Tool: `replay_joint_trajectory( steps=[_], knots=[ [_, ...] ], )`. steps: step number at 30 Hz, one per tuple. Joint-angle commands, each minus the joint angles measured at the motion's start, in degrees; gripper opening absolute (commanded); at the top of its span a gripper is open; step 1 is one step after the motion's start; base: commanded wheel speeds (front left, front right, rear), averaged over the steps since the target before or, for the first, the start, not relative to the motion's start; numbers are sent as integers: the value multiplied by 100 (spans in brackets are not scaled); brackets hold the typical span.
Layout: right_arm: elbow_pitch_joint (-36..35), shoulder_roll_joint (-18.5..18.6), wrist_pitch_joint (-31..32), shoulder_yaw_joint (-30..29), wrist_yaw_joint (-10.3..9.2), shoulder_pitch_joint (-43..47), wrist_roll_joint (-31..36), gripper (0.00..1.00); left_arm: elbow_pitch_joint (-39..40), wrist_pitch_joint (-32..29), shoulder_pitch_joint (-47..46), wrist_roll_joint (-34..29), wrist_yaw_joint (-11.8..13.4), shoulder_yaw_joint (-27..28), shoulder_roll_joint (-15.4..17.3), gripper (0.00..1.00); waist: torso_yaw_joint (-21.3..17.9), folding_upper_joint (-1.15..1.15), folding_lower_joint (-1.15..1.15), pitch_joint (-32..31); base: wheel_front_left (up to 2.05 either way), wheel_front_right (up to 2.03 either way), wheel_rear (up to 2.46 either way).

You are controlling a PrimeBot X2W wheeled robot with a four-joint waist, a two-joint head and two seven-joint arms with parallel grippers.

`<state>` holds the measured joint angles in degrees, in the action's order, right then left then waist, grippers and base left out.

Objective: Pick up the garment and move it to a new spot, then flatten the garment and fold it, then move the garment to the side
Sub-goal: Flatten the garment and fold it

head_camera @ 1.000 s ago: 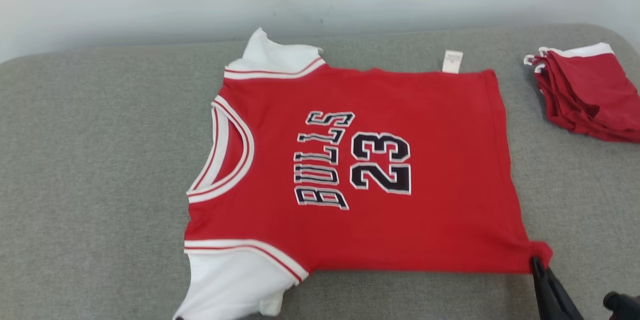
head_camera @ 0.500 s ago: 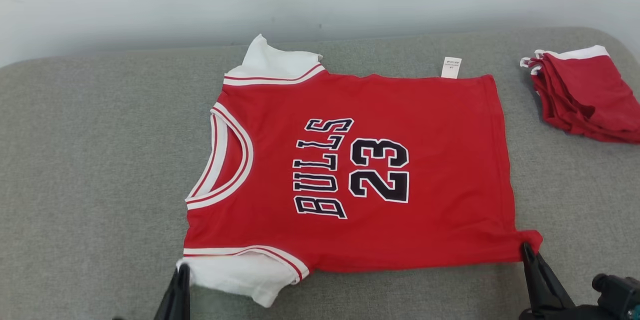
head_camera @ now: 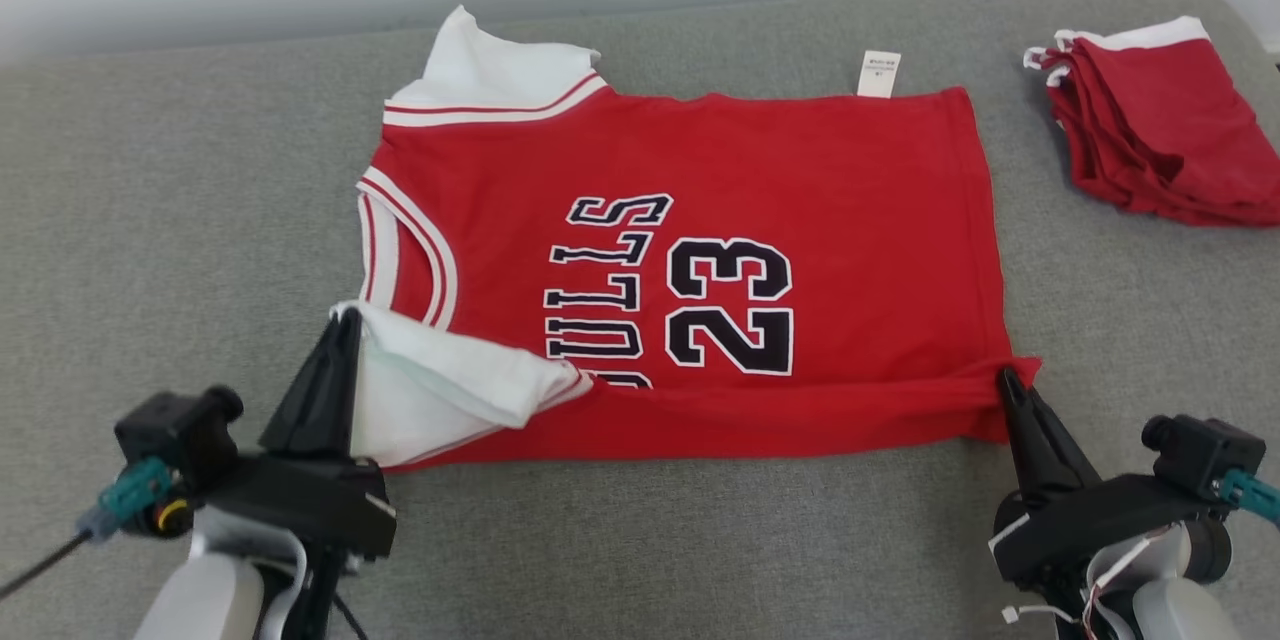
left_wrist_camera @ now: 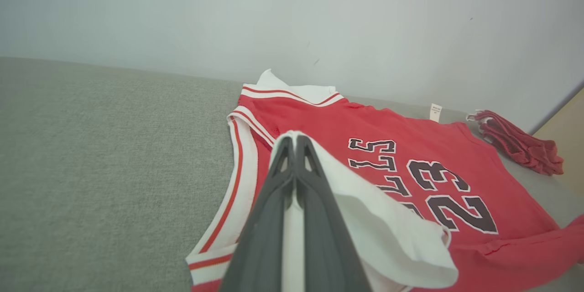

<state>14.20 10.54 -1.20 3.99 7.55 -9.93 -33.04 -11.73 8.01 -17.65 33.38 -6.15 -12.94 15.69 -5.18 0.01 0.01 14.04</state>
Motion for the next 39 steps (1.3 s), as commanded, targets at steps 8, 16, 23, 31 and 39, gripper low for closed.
replay_joint_trajectory(
  steps=[8,16,23,31,39],
  knots=[
    [579,66,-178,67,-16,-603,-96,0,-1191,218,-1029,35,-113,-234,103,0,-248,-1,-1,246,0,0,0],
    [894,216,-521,238,-16,-724,61,100,-1918,546,-1318,3,-126,-414,93,100,-222,-1,-1,133,0,0,0],
    [989,374,-754,298,-16,-383,126,100,-1951,703,-924,164,-134,-309,104,100,-79,-1,-1,-81,0,0,0],
    [1125,338,-821,370,-16,-252,385,100,-1829,726,-160,107,-128,-516,71,100,5,-1,-1,-117,0,0,0],
    [1450,235,-694,478,-16,-513,576,100,-2087,714,-270,136,-117,-548,-32,100,23,-1,-1,4,0,0,0]
  ],
)
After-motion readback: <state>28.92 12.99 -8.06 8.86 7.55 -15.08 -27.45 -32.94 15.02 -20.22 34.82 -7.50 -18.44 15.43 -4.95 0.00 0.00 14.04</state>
